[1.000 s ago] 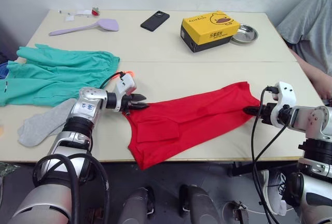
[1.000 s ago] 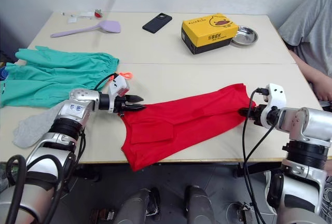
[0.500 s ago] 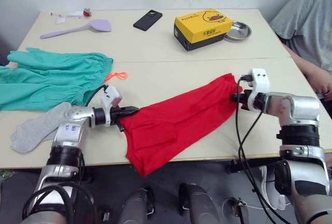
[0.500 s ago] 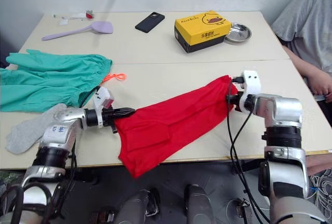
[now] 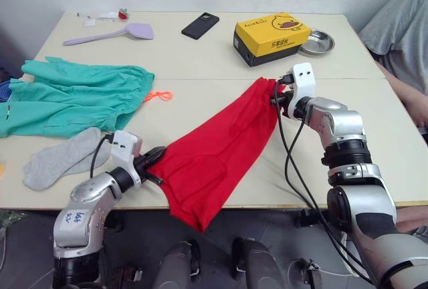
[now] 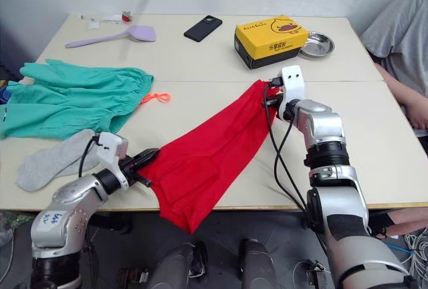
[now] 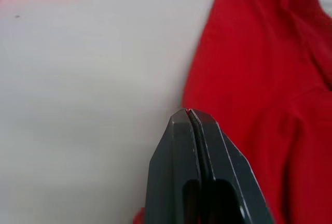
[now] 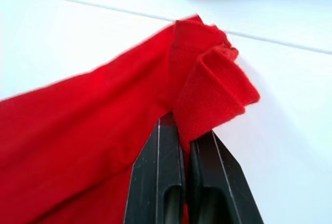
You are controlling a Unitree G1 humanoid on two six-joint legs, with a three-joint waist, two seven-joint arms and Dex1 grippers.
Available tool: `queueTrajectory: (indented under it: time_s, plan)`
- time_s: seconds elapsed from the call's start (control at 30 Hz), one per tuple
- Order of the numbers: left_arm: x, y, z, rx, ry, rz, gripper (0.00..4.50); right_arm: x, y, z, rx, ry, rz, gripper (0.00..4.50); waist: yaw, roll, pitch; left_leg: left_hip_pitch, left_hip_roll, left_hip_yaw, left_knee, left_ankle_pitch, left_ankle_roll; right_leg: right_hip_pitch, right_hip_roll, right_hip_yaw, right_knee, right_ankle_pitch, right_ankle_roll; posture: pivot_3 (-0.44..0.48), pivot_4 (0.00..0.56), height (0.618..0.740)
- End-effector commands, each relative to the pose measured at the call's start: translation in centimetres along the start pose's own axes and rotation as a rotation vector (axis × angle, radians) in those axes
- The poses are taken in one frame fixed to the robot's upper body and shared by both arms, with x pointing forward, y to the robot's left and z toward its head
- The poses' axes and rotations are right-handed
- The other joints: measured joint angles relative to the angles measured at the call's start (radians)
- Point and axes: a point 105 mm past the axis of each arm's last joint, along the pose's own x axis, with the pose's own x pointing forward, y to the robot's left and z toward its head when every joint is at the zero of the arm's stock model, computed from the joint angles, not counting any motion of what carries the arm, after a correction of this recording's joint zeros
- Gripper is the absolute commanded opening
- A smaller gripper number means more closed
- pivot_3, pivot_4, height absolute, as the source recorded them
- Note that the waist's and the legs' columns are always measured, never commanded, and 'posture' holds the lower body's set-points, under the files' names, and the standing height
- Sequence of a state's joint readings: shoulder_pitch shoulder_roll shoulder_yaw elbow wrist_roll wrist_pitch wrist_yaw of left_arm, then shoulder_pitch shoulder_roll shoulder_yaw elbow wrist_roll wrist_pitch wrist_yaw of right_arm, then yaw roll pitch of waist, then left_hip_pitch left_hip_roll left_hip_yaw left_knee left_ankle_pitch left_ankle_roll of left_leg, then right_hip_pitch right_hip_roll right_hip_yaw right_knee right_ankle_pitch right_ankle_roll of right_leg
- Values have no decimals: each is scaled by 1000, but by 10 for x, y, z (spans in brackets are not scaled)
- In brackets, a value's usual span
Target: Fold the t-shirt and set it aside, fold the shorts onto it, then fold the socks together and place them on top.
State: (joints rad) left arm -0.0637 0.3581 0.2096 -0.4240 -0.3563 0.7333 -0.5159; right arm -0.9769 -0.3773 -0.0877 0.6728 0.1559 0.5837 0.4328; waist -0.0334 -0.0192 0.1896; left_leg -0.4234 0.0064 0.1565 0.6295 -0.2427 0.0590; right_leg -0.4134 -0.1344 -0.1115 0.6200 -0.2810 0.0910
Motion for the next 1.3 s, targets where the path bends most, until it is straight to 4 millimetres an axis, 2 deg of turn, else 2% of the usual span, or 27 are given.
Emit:
queueTrajectory:
  time_s: [0.03, 0.1, 0.17, 0.27, 0.33, 0.4, 0.5, 0.57, 0.7, 0.8, 1.0, 1.1, 1.3]
  plan:
    - [-2, -14, 13, 55, -32, -67, 0, -5, -8, 13, -18, -31, -15, 743, 2, 0, 0, 0, 0, 0, 0, 0, 0, -1, 0, 0, -1, 0, 0, 0, 150, 740]
    - [-9, -5, 15, 105, -6, -96, 0, -12, -16, 11, -32, 4, -24, 1393, 2, 0, 0, 0, 0, 0, 0, 1, -1, -1, 0, 0, -1, -1, -1, 0, 150, 740]
    - [-14, 12, 24, 112, -12, -69, 0, -22, -23, 10, -46, 38, -23, 2095, 4, 2, 1, 0, 1, 0, -1, 0, -2, -2, 0, 0, -1, -2, -3, 0, 150, 740]
    - [-20, 30, 35, 162, 20, -109, 570, -48, -28, 1, -59, 124, 55, 3103, 6, 3, 2, -1, 1, 0, -1, 0, -2, -3, 0, 0, -2, -2, -4, 0, 150, 740]
    - [-21, 35, 39, 188, 54, -162, 1190, -66, -26, -7, -24, 183, 115, 3831, 6, 3, 2, -1, 1, 0, -2, 0, -3, -3, 0, 0, -2, -2, -4, 0, 150, 740]
    - [-19, 37, 43, 194, 77, -217, 1863, -82, -15, -13, 26, 242, 195, 4493, 5, 5, 3, -1, 1, 0, -2, -1, -3, -3, 0, 0, -4, -2, -4, 0, 150, 740]
    - [-8, 40, 53, 206, 95, -295, 2851, -108, 13, -25, 129, 348, 330, 4500, 3, 5, 3, -1, 2, 0, -2, -2, -2, -3, 0, 0, -4, -2, -4, 0, 150, 740]
    - [7, 38, 62, 234, 98, -350, 3460, -122, 36, -38, 188, 417, 412, 4500, 6, 6, 3, -1, 3, 0, -2, -2, -2, -4, 0, 0, -3, -2, -4, 0, 150, 740]
    - [56, 34, 74, 250, 92, -375, 3460, -135, 77, -74, 215, 482, 547, 4500, 21, 5, 3, -1, 3, -1, -2, -2, -2, -3, 1, -2, -4, -2, -4, 0, 150, 740]
    - [86, 26, 75, 262, 106, -402, 3460, -137, 96, -94, 230, 491, 555, 4500, 28, 3, 2, -1, 3, 0, 0, -3, 0, -1, 0, -1, -6, -2, -3, 0, 150, 740]
    - [136, 15, 71, 252, 148, -397, 3460, -134, 127, -113, 258, 519, 584, 4500, 16, -2, -1, -1, 4, 1, -1, -4, -2, -1, 3, -2, -8, -1, -2, 0, 150, 740]
    - [150, 8, 67, 238, 167, -387, 3460, -133, 138, -117, 257, 543, 607, 4500, 4, -2, -1, -1, 5, 1, -1, -4, -1, -1, 3, -2, -8, -1, -2, 0, 150, 740]
    - [162, 1, 57, 236, 209, -368, 3460, -135, 159, -121, 250, 586, 680, 4500, 0, -3, -2, 0, 6, 0, -1, -4, -1, -1, 4, -3, -7, -2, -3, 0, 150, 740]
